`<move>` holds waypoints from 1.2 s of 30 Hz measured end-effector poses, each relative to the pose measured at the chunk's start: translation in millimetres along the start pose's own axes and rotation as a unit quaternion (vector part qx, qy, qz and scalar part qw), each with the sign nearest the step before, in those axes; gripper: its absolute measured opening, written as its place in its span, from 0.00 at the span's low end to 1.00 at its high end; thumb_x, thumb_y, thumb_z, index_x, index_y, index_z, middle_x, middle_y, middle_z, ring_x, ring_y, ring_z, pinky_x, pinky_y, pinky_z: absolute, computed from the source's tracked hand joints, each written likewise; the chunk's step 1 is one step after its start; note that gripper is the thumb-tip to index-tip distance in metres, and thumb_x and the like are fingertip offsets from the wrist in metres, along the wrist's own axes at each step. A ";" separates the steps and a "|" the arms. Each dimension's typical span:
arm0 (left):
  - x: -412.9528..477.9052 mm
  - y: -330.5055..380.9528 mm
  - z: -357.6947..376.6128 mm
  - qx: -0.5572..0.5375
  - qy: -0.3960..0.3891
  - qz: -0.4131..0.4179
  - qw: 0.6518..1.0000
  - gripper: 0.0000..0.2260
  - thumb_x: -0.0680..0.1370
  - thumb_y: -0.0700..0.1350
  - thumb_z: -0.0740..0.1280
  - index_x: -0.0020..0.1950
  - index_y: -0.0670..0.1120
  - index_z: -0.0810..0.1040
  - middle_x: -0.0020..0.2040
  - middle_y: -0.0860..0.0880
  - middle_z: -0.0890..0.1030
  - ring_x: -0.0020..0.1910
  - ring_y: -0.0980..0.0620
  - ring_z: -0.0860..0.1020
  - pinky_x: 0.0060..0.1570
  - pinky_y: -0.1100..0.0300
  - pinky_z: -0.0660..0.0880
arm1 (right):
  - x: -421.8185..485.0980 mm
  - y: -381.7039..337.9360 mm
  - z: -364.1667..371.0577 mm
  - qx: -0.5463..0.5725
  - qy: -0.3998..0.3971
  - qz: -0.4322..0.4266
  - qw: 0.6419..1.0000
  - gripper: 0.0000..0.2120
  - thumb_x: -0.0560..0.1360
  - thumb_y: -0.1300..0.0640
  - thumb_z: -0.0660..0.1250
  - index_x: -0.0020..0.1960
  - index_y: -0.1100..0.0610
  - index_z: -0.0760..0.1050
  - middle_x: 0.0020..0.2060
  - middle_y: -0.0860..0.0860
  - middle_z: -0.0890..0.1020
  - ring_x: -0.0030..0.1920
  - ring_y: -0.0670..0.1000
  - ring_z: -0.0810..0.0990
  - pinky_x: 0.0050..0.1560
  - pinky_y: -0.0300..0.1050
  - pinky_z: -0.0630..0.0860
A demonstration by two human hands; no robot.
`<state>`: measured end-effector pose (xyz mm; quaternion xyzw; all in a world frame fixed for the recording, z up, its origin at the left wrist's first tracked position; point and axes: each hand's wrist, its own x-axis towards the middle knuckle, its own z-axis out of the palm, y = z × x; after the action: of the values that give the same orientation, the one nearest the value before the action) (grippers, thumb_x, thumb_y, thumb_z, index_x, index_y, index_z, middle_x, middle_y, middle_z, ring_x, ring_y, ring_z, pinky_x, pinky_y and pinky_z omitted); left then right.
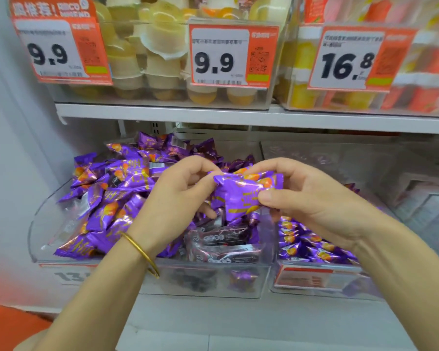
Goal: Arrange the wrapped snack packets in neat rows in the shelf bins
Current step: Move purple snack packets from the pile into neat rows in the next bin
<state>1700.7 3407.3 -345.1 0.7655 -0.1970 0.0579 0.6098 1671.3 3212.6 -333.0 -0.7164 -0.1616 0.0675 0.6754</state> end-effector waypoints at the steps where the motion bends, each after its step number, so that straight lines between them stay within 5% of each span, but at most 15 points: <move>1: 1.3 3.6 7.5 -0.020 -0.011 0.004 1.000 0.07 0.79 0.37 0.61 0.43 0.44 0.76 0.37 0.39 0.80 0.26 0.50 0.76 0.27 0.62 0.75 | -4.7 -2.3 -8.1 -0.024 0.005 -0.002 1.000 0.12 0.65 0.61 0.70 0.46 0.48 0.82 0.42 0.50 0.84 0.39 0.47 0.79 0.43 0.43 0.74; 5: 10.9 20.2 56.1 -0.108 -0.087 -0.001 0.990 0.08 0.80 0.36 0.58 0.49 0.41 0.77 0.43 0.36 0.79 0.36 0.49 0.78 0.32 0.64 0.78 | -37.9 -8.8 -54.0 0.034 0.045 -0.014 0.998 0.12 0.64 0.68 0.71 0.45 0.56 0.81 0.38 0.51 0.84 0.35 0.46 0.81 0.39 0.37 0.77; 9: 24.1 30.1 125.3 -0.144 -0.178 -0.032 0.973 0.11 0.81 0.36 0.55 0.56 0.46 0.74 0.49 0.44 0.79 0.45 0.50 0.78 0.42 0.60 0.81 | -79.4 -3.1 -114.3 0.058 0.102 -0.001 0.993 0.16 0.57 0.59 0.76 0.44 0.56 0.83 0.40 0.55 0.84 0.35 0.48 0.82 0.37 0.39 0.79; 11: 30.5 24.7 159.8 -0.093 -0.201 -0.040 0.974 0.13 0.81 0.36 0.56 0.63 0.47 0.70 0.52 0.50 0.78 0.48 0.51 0.79 0.49 0.57 0.78 | -97.0 3.0 -144.8 0.029 0.145 0.021 0.989 0.20 0.55 0.55 0.81 0.46 0.56 0.83 0.44 0.57 0.84 0.39 0.51 0.83 0.43 0.43 0.81; 13: 36.8 14.9 187.0 0.017 -0.209 -0.012 0.978 0.15 0.79 0.37 0.60 0.65 0.44 0.71 0.57 0.48 0.77 0.53 0.49 0.78 0.53 0.56 0.76 | -110.4 11.4 -173.4 -0.003 0.197 0.064 0.978 0.14 0.60 0.60 0.77 0.45 0.58 0.82 0.46 0.58 0.83 0.40 0.51 0.82 0.44 0.41 0.81; 15: 41.9 4.5 207.6 0.142 -0.234 0.034 0.961 0.12 0.78 0.38 0.63 0.61 0.43 0.76 0.55 0.48 0.78 0.50 0.52 0.76 0.51 0.67 0.71 | -118.8 19.6 -193.1 -0.087 0.219 0.131 0.963 0.09 0.67 0.68 0.71 0.45 0.59 0.79 0.46 0.61 0.82 0.39 0.52 0.81 0.39 0.38 0.80; 18: 46.2 -8.0 228.9 0.252 -0.295 0.039 0.921 0.10 0.76 0.40 0.66 0.57 0.43 0.79 0.55 0.47 0.79 0.49 0.53 0.75 0.47 0.67 0.68 | -122.2 34.2 -211.0 -0.175 0.158 0.221 0.946 0.08 0.71 0.71 0.68 0.46 0.60 0.78 0.44 0.64 0.80 0.36 0.52 0.79 0.36 0.36 0.78; 22: 51.0 -16.3 243.4 0.320 -0.335 0.048 0.885 0.10 0.75 0.41 0.68 0.56 0.45 0.80 0.48 0.49 0.77 0.43 0.55 0.73 0.41 0.68 0.67 | -119.3 49.0 -215.5 -0.212 0.076 0.279 0.934 0.10 0.71 0.72 0.68 0.49 0.61 0.78 0.34 0.55 0.79 0.29 0.47 0.75 0.30 0.33 0.73; 25: 50.0 -17.8 248.3 0.308 -0.352 0.043 0.883 0.10 0.75 0.41 0.69 0.55 0.43 0.81 0.39 0.54 0.73 0.35 0.60 0.70 0.35 0.74 0.66 | -117.6 61.5 -213.7 -0.258 0.061 0.261 0.928 0.11 0.70 0.71 0.70 0.46 0.57 0.78 0.33 0.46 0.78 0.29 0.46 0.73 0.32 0.35 0.71; 29: 46.0 -20.1 252.9 0.293 -0.360 0.030 0.885 0.09 0.74 0.42 0.70 0.54 0.45 0.81 0.39 0.55 0.73 0.36 0.60 0.71 0.39 0.72 0.68 | -116.9 70.4 -214.3 -0.399 0.028 0.225 0.889 0.11 0.67 0.64 0.75 0.48 0.55 0.80 0.46 0.50 0.79 0.46 0.52 0.76 0.50 0.39 0.72; 31: 45.0 -20.1 255.2 0.282 -0.368 0.023 0.885 0.09 0.73 0.42 0.71 0.53 0.45 0.81 0.38 0.56 0.73 0.35 0.60 0.71 0.39 0.71 0.69 | -114.7 70.4 -211.8 -0.450 0.011 0.210 0.868 0.12 0.67 0.62 0.75 0.50 0.56 0.79 0.47 0.48 0.76 0.48 0.48 0.74 0.48 0.34 0.69; 36: 44.0 -19.3 258.0 0.281 -0.377 0.016 0.883 0.10 0.73 0.43 0.72 0.53 0.46 0.80 0.38 0.56 0.73 0.34 0.60 0.71 0.38 0.72 0.68 | -105.8 74.4 -207.5 -0.530 -0.013 0.242 0.813 0.12 0.69 0.63 0.73 0.47 0.54 0.73 0.39 0.45 0.66 0.45 0.51 0.71 0.41 0.42 0.68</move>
<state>1709.0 3153.8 -412.7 0.8654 -0.3999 -0.1720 0.2480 1647.9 2979.5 -403.2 -0.9784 -0.0023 0.1416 0.1505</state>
